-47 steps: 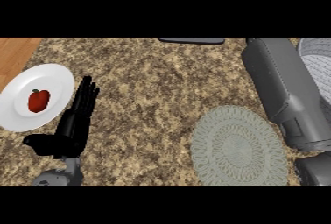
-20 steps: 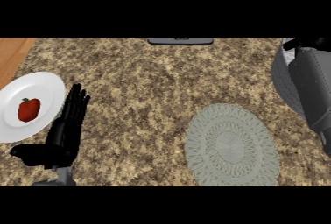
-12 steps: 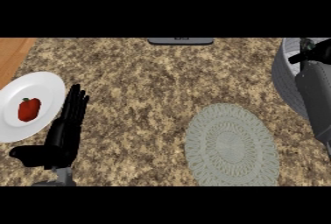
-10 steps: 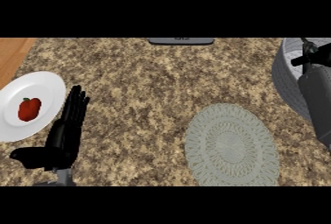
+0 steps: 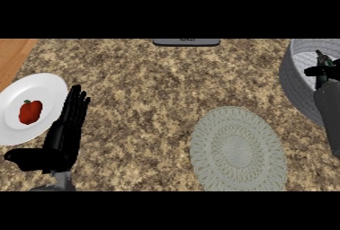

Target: Pick the eggplant from the placemat and place it in the basket

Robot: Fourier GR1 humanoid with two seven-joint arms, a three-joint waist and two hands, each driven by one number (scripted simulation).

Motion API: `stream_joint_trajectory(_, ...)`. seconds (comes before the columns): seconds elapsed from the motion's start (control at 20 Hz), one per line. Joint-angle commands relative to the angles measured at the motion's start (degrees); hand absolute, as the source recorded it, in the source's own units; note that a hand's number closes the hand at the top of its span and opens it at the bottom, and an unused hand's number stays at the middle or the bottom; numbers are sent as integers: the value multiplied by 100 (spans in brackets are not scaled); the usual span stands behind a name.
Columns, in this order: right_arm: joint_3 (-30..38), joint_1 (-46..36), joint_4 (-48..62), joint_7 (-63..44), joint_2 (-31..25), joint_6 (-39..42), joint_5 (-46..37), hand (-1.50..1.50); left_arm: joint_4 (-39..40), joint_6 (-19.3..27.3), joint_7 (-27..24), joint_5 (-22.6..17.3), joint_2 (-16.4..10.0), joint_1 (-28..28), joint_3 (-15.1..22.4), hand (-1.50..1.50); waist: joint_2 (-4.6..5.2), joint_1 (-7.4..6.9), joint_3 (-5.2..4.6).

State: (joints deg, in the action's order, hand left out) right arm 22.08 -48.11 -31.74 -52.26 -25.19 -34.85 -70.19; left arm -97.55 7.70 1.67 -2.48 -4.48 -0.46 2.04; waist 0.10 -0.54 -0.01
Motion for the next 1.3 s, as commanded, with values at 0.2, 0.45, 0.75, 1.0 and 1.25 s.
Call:
stream_joint_trajectory(0.2, 204, 486, -111, -149, -70, -541, 260, 150, -158, -63, -36, 75, 8, 219, 54, 0, -4, 4, 3)
stream_joint_trajectory(0.45, 209, 378, 358, 352, -122, -473, 556, -150, 269, 3, -278, 191, 254, 2, 170, 0, 17, -17, 4)
stream_joint_trajectory(0.75, 329, 416, 303, 993, -213, -1183, 831, -150, 234, -121, -244, 68, 56, -2, -88, 0, 18, -33, 6)
stream_joint_trajectory(1.0, 266, 647, -224, 1101, -326, -1568, 760, -150, -176, -18, 167, 101, 117, -4, 26, 0, -12, 21, 3)
stream_joint_trajectory(1.25, 69, 418, -254, 55, -365, -2046, -267, -150, 85, 43, -185, 205, 257, 98, 78, 0, 5, -16, -1)
